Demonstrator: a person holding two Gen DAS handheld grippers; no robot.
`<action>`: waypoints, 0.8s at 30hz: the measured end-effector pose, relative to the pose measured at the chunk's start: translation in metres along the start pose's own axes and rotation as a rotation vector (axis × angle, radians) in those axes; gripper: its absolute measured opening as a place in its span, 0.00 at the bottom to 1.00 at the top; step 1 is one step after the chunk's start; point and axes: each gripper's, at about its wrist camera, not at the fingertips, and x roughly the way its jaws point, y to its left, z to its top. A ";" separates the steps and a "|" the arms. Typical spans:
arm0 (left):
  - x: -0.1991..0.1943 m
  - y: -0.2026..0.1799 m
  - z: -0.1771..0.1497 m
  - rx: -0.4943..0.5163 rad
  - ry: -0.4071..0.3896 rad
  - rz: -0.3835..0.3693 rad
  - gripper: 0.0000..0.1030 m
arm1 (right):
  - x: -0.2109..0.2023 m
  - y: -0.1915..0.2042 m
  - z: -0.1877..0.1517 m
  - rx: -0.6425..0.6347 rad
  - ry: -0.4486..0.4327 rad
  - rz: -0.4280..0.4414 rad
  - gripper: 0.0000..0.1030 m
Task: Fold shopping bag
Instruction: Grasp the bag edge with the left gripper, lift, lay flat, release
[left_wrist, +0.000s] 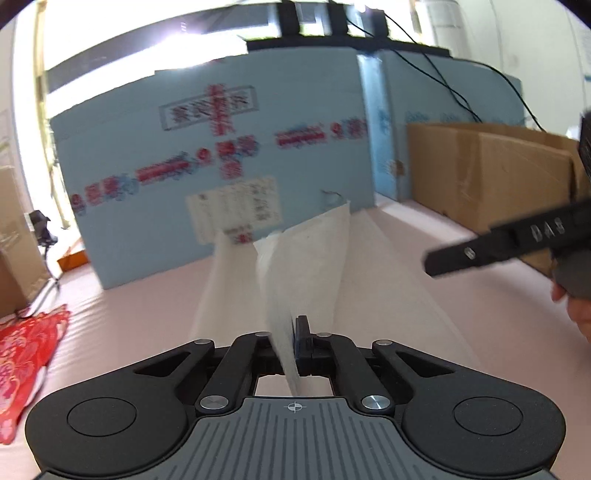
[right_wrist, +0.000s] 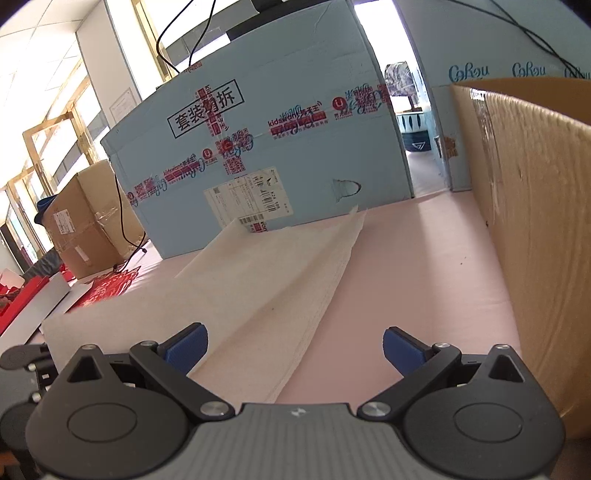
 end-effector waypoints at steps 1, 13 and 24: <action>-0.003 0.010 0.001 -0.030 -0.017 0.031 0.00 | 0.002 -0.001 0.000 0.010 0.015 0.009 0.99; -0.038 0.118 -0.025 -0.270 -0.068 0.435 0.00 | 0.009 -0.001 -0.010 0.027 0.129 0.093 0.94; -0.028 0.151 -0.054 -0.308 0.093 0.634 0.41 | -0.016 0.008 -0.033 0.059 0.239 0.219 0.94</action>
